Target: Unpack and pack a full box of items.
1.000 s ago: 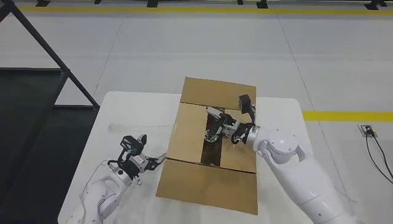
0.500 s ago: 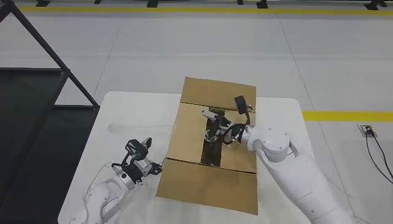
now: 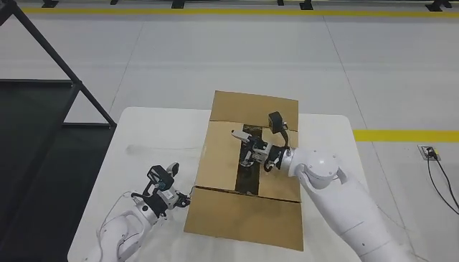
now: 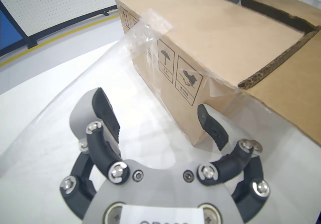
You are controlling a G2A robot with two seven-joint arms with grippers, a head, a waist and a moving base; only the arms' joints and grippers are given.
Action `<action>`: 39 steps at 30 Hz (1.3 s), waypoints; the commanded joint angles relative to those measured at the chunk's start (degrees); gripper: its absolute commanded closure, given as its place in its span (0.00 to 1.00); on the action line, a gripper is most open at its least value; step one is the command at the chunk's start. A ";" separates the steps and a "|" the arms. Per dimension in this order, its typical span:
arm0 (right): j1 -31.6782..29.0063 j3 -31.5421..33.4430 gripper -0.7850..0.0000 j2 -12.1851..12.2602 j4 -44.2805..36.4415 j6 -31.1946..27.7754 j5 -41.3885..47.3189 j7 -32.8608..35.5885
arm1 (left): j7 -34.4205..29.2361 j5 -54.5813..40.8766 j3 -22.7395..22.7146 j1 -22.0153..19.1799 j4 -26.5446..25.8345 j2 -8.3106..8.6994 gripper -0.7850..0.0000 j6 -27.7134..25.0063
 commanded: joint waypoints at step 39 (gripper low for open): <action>8.23 -15.87 0.00 -12.73 7.84 -9.42 5.69 -26.97 | 8.76 -12.30 -22.01 14.35 -11.10 2.93 0.00 -5.64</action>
